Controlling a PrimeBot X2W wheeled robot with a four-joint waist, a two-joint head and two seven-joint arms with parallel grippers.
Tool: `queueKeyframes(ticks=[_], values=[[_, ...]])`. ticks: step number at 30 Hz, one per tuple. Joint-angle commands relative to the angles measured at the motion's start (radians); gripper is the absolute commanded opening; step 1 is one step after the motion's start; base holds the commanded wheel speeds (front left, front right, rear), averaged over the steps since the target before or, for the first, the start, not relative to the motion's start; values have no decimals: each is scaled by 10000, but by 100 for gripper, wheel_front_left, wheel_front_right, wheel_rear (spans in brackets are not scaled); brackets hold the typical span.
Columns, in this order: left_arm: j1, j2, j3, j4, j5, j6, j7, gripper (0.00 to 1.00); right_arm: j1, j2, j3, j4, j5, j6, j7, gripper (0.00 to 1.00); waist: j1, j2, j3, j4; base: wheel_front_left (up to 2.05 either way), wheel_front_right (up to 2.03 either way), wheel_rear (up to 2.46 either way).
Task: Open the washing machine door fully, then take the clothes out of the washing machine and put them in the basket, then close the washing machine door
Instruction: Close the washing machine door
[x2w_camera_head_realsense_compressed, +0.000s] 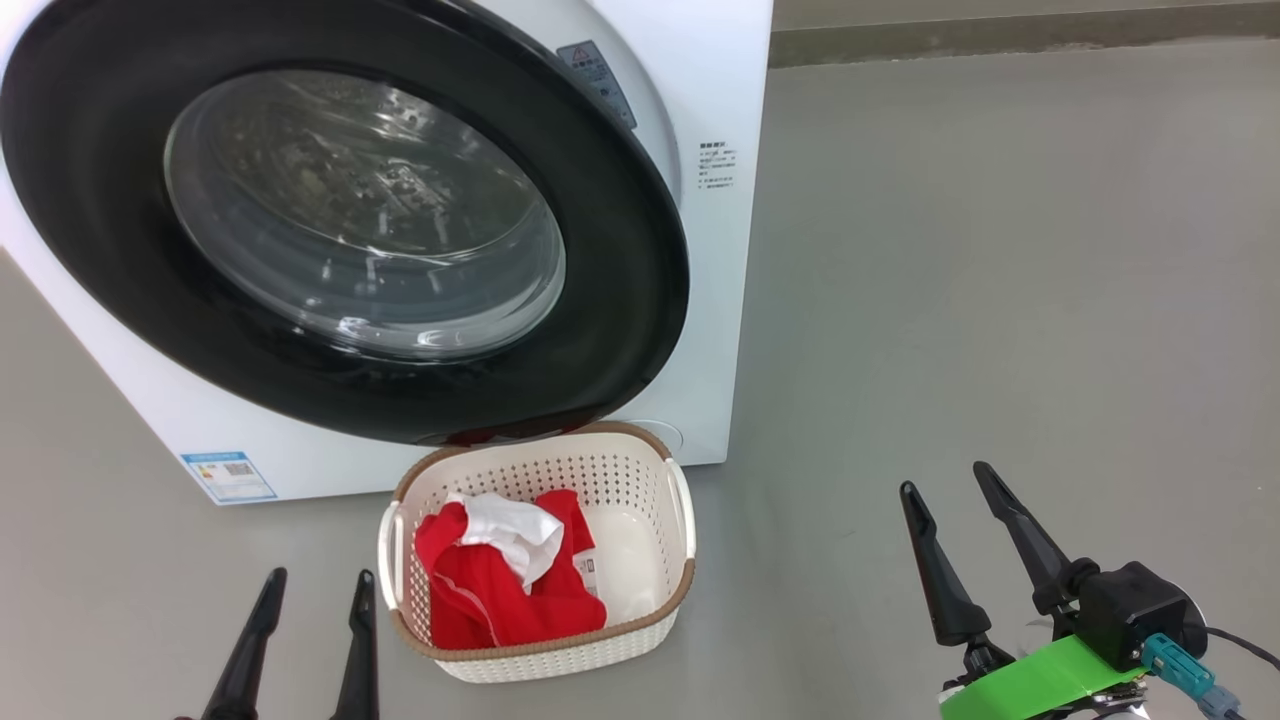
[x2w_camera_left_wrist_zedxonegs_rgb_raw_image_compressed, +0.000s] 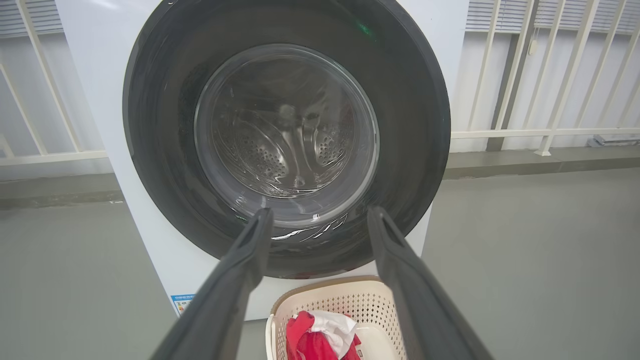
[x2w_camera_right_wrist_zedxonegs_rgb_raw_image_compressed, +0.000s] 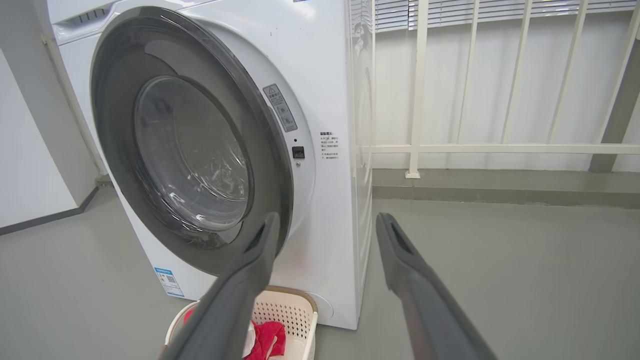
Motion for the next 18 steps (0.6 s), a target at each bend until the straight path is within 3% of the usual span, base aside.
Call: queueKeyframes(ticks=[1,8,9,10,12,18], values=[[-346,41,309,-227,156,-71,-78,100,-248,-9,240,-226,-19,35,-63,100,0,0,10,41,0,0,0],[-340,30,275,-247,169,-91,-78,100,-268,-9,357,-8,-138,35,-63,99,0,0,42,182,0,0,0],[-349,28,266,-259,167,-94,-78,100,-322,-9,395,55,-161,35,-63,73,0,0,56,217,0,0,0],[-360,27,254,-272,166,-96,-78,100,-390,-9,465,131,-178,35,-63,53,0,0,71,256,0,0,0],[-388,24,220,-314,167,-103,-78,100,-602,-9,567,279,-207,35,-63,0,0,0,140,344,0,0,0],[-498,18,50,-404,186,-128,-78,100,-1544,-13,883,888,-263,35,-63,0,0,0,302,708,0,0,0]])
